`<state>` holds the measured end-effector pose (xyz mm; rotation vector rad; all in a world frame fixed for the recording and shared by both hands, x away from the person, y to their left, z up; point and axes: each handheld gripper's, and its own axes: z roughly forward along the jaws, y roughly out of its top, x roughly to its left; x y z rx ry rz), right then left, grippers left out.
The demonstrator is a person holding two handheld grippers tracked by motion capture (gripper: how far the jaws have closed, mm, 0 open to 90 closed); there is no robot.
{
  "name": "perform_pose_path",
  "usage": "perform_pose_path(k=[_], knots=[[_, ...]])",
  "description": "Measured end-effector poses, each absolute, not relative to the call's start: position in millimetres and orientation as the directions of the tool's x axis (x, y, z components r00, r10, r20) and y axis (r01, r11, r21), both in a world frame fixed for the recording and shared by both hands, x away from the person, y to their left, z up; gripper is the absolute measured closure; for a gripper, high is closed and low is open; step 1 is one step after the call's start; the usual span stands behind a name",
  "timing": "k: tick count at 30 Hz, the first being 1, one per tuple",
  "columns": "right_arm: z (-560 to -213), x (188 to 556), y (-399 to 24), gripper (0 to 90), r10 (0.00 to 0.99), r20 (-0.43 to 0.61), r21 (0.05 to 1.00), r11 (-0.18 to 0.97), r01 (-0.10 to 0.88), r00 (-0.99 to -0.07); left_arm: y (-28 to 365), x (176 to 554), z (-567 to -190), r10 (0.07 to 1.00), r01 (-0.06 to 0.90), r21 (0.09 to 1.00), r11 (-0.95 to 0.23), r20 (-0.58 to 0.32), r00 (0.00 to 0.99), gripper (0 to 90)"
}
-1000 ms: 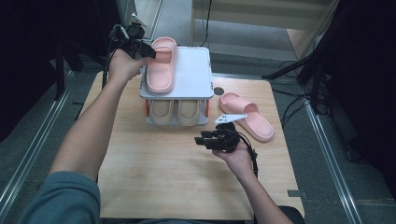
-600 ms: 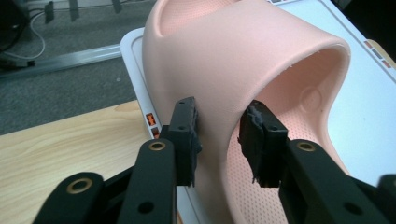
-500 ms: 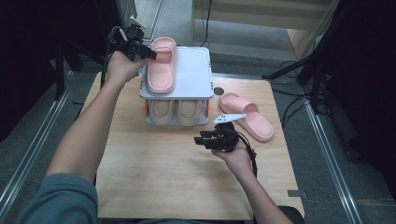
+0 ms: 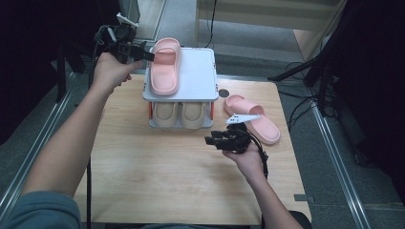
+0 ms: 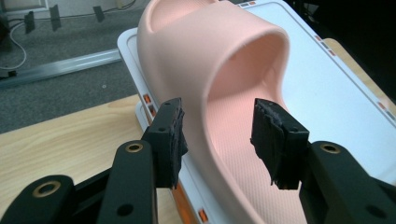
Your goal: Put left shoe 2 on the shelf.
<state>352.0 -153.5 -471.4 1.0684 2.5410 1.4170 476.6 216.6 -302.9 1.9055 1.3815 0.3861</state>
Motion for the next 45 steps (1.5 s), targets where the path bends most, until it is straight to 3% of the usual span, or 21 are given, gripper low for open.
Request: perform_pose_path(k=[8,17,32,45], knots=[[-467.4,356.1,-169.4,59.4,0.610,0.292,0.773,0.303,0.557,-0.737,241.0,443.6,-304.6,0.905,0.678,0.719,-0.152,-0.175,0.388,50.8],[-466.2,363.8,-185.6,59.8,0.659,0.242,0.770,0.316,0.554,-0.712,262.0,405.9,-334.2,0.896,0.661,0.735,-0.152,-0.181,0.407,45.9],[-468.4,383.7,-214.0,76.7,0.708,0.248,0.746,0.296,0.597,-0.661,276.1,375.3,-391.5,0.887,0.669,0.737,-0.101,-0.238,0.396,42.0],[-469.5,400.5,-246.1,89.6,0.776,0.219,0.754,0.250,0.607,-0.591,269.1,350.5,-429.4,0.878,0.656,0.740,-0.148,-0.207,0.431,42.3]])
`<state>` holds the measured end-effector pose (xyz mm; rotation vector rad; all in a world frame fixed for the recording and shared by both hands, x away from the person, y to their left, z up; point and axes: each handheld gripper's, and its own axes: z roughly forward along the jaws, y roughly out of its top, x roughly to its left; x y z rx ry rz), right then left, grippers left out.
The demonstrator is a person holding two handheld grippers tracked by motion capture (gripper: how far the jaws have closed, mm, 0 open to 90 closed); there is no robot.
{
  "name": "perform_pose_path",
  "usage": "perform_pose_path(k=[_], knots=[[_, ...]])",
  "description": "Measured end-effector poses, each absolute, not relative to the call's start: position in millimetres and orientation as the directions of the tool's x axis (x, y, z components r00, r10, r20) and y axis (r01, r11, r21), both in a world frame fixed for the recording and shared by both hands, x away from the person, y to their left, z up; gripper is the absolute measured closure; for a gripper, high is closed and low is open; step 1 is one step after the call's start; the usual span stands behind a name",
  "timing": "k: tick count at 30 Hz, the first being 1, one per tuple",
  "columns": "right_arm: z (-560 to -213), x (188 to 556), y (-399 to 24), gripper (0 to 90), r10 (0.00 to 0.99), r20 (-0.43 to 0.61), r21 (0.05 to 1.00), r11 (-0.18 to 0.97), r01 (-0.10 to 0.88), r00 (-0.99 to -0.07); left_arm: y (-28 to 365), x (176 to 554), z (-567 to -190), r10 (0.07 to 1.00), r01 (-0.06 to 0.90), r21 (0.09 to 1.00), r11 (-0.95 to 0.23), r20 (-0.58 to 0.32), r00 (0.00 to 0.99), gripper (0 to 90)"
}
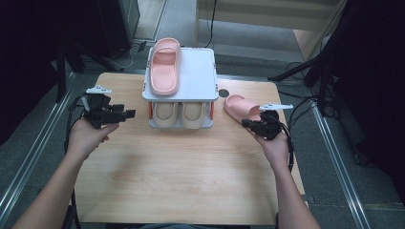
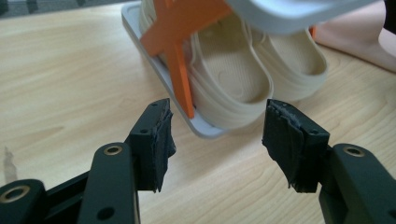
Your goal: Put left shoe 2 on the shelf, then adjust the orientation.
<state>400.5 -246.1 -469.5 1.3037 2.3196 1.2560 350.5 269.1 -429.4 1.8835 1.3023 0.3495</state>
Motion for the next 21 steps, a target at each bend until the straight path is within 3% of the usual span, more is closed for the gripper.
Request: perform_pose_path(k=[6,11,21], knots=[[-471.7,405.6,-260.3,86.7,0.788,0.234,0.749,0.228,0.622,-0.570,271.7,341.8,-440.9,0.876,0.663,0.738,-0.126,-0.231,0.423,42.3],[-474.0,407.3,-263.7,90.0,0.793,0.223,0.742,0.239,0.627,-0.566,269.5,334.7,-448.8,0.855,0.677,0.728,-0.108,-0.280,0.438,42.1],[-486.0,424.5,-283.7,90.0,0.830,0.242,0.736,0.181,0.653,-0.503,264.6,316.6,-463.4,0.867,0.675,0.722,-0.154,-0.230,0.443,42.1]])
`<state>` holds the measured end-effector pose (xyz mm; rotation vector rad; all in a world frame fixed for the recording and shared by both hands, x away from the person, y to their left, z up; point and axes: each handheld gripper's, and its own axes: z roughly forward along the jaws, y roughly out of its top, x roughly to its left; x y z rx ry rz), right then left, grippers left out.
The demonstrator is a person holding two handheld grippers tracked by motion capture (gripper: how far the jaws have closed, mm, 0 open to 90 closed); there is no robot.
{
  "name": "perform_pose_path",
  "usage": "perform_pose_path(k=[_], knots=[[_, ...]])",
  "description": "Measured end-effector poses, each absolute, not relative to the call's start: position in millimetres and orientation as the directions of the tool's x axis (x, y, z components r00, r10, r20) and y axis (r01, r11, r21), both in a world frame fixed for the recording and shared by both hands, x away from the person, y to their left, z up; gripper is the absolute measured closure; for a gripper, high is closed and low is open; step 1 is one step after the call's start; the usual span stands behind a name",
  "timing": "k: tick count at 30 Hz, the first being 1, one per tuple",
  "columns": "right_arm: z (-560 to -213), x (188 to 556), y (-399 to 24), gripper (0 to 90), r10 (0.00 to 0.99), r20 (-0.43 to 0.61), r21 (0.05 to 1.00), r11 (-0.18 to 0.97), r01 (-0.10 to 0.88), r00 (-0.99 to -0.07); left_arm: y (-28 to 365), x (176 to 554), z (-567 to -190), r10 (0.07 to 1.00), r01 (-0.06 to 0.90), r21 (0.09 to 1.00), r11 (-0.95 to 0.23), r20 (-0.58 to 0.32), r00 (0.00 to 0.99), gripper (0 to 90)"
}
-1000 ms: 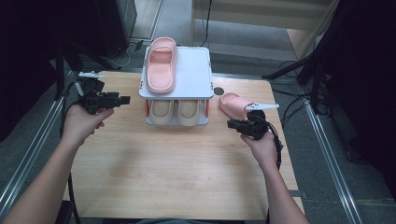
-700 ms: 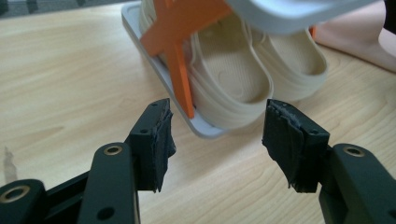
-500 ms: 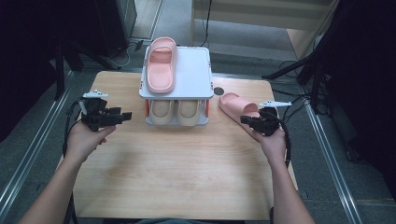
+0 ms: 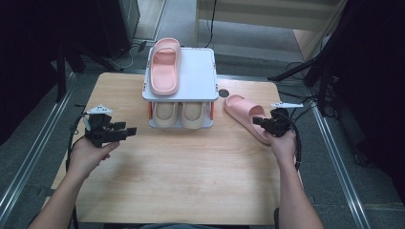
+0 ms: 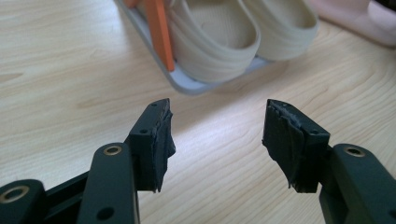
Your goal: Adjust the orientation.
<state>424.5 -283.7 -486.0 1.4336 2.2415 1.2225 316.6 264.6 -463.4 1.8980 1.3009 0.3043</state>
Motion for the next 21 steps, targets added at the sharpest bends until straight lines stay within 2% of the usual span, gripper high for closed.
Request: perform_pose_path(k=[7,21], knots=[[-497.6,439.0,-286.9,90.0,0.843,0.296,0.719,0.112,0.686,-0.448,261.7,308.3,-471.1,0.866,0.665,0.726,-0.178,-0.205,0.456,42.8],[-498.5,445.0,-266.9,90.0,0.844,0.263,0.690,0.175,0.703,-0.468,275.8,301.6,-477.9,0.885,0.681,0.716,-0.155,-0.206,0.418,42.4]])
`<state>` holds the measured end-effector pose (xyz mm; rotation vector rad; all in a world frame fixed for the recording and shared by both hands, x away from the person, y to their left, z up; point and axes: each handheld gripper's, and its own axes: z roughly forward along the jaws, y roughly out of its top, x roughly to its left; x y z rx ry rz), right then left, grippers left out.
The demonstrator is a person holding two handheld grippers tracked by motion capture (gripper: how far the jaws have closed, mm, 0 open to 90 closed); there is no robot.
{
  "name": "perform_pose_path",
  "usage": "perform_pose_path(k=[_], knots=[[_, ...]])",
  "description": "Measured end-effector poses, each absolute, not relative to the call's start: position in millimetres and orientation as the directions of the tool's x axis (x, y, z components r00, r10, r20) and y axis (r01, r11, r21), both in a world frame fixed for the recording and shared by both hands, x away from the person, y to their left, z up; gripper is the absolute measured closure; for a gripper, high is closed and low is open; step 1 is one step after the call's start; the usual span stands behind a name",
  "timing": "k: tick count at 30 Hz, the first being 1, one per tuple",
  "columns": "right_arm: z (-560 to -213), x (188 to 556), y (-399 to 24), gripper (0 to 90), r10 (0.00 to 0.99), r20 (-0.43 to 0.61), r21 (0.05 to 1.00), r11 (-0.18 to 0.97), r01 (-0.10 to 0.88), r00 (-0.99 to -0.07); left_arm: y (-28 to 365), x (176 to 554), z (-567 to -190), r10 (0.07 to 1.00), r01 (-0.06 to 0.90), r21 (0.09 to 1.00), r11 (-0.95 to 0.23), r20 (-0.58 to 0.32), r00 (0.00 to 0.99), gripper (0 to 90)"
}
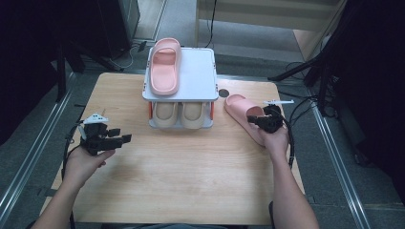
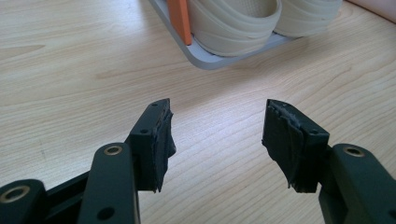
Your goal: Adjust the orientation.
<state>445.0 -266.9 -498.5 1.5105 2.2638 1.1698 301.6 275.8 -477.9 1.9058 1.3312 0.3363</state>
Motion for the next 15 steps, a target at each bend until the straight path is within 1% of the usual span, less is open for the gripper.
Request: perform_pose_path(k=[4,7,10,15], knots=[[-498.8,444.2,-263.1,90.0,0.832,0.286,0.687,0.167,0.707,-0.475,274.1,303.4,-479.3,0.889,0.671,0.725,-0.156,-0.194,0.416,42.3],[-498.4,443.6,-259.1,90.0,0.835,0.284,0.683,0.169,0.711,-0.471,273.2,305.5,-480.6,0.889,0.676,0.720,-0.156,-0.196,0.414,42.4],[-498.6,442.9,-254.9,90.0,0.826,0.304,0.683,0.159,0.713,-0.475,273.0,306.5,-481.4,0.886,0.679,0.715,-0.168,-0.192,0.422,42.4],[-496.8,441.9,-241.7,90.0,0.824,0.290,0.684,0.176,0.707,-0.486,270.0,307.4,-482.5,0.887,0.671,0.722,-0.168,-0.186,0.422,42.4]])
